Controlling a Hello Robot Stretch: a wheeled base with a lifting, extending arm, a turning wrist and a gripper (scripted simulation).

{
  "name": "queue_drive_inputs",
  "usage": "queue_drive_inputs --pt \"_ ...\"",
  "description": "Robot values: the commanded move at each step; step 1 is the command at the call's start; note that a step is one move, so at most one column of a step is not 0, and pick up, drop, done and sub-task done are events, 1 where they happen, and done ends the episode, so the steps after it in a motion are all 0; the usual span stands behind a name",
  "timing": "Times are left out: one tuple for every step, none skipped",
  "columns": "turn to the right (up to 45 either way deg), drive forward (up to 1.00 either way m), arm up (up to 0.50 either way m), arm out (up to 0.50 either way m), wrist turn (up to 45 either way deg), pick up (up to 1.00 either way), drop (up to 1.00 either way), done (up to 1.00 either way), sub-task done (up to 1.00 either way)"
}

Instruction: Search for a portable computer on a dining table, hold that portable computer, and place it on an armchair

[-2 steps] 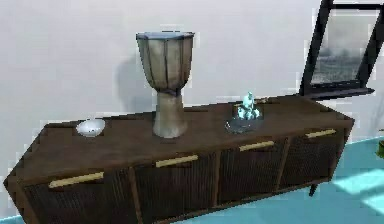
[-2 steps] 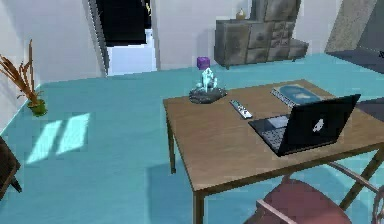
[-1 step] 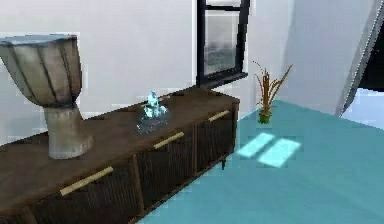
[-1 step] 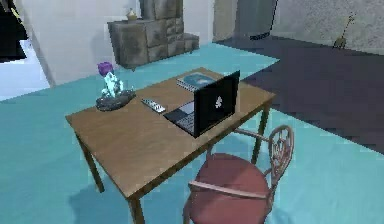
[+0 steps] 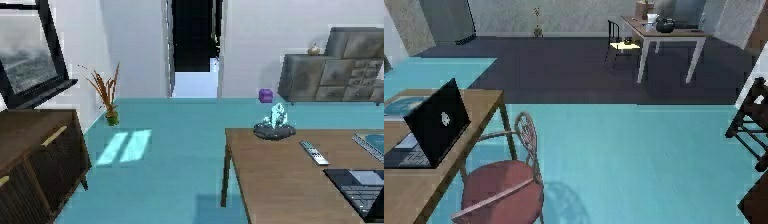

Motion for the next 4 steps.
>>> queue_drive_inputs --pt "45.0 0.00 0.00 0.00 0.0 0.00 0.00 0.00 0.00" --pt "45.0 0.00 0.00 0.00 0.0 0.00 0.00 0.00 0.00" --pt "0.0 0.45 0.00 0.00 0.0 0.00 0.00 0.00 0.00" --pt "-45.0 0.00 0.00 0.00 0.0 0.00 0.00 0.00 0.00"
